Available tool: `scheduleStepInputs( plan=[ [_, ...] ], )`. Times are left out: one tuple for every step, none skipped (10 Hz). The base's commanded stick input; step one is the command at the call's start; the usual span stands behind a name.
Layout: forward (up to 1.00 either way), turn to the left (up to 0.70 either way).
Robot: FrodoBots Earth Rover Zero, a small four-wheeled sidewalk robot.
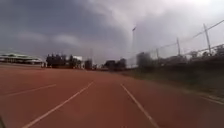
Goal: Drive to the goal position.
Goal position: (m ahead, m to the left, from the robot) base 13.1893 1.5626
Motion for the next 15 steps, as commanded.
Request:
scheduleStepInputs(
  plan=[
    [0.7,0.0],
    [0.7,0.0],
    [0.7,0.0],
    [0.7,0.0],
    [0.7,0.0],
    [0.7,0.0],
    [0.7,0.0],
    [0.7,0.0],
    [0.7,0.0],
    [0.7,0.0],
    [0.7,0.0],
    [0.7,0.0],
    [0.7,0.0],
    [0.7,0.0],
    [0.7,0.0]
  ],
)
